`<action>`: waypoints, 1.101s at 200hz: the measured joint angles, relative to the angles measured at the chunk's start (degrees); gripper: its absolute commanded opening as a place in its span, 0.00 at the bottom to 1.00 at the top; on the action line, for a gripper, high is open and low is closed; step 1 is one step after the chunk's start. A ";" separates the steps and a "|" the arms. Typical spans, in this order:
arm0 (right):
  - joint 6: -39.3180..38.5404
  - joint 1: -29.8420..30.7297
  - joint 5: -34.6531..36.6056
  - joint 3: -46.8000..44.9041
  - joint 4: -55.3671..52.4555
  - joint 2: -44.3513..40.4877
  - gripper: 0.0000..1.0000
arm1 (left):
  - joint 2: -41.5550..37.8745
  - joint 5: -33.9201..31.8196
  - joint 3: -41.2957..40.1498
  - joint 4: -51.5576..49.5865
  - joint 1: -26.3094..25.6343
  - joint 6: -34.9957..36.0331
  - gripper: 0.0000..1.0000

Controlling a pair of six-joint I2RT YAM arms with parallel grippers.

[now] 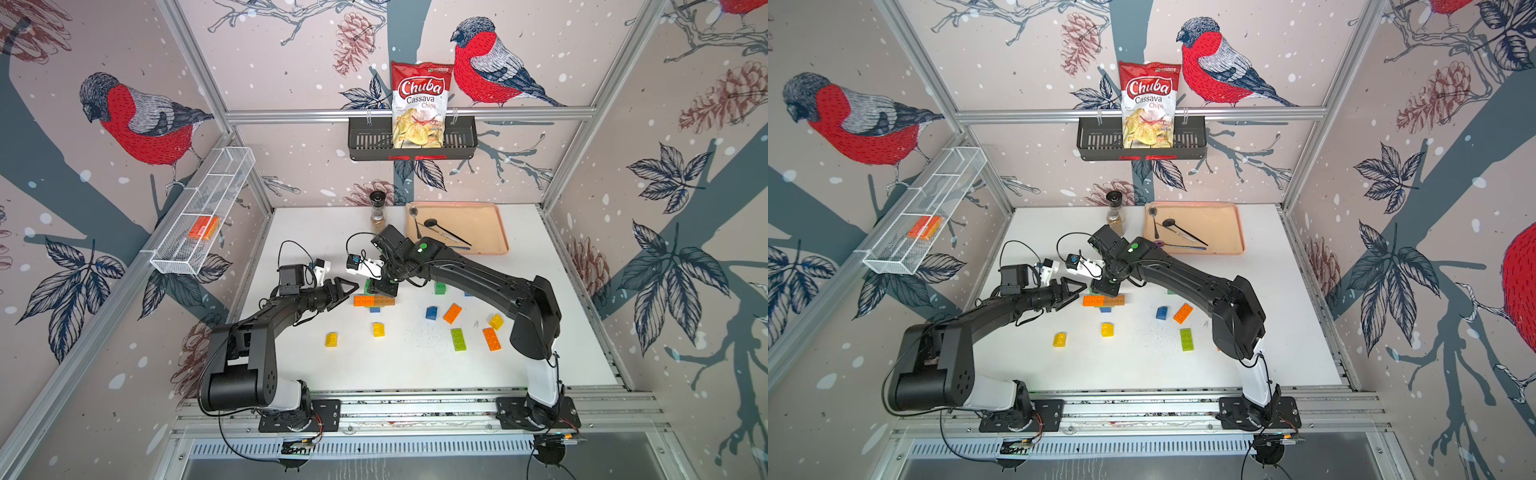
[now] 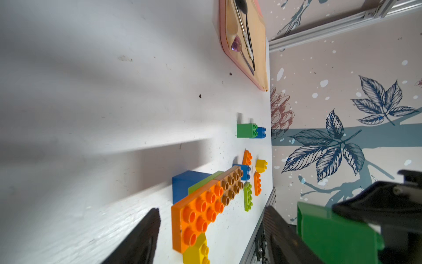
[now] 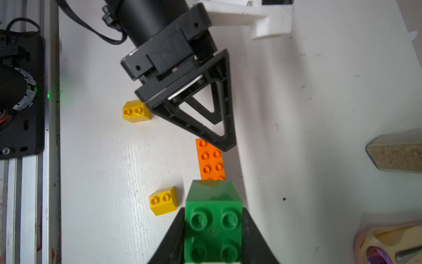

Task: Assemble a fork with lego
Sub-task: Assemble the lego brick with the lego brick.

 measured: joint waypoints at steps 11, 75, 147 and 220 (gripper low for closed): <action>0.00 -0.55 0.66 0.00 -0.24 0.04 0.29 | 0.46 0.33 0.39 -0.81 -0.61 0.98 0.66; -0.94 -1.27 1.55 -0.59 -1.38 1.14 0.28 | 4.11 0.57 1.01 -3.82 -3.61 4.46 0.56; -2.40 -2.08 0.48 -0.50 -1.46 3.98 0.28 | 6.97 0.37 1.51 -5.35 -4.35 5.46 0.57; -7.69 -2.19 -4.28 -0.55 -2.27 4.96 0.28 | 8.98 -0.24 2.89 -6.75 -5.64 6.16 0.49</action>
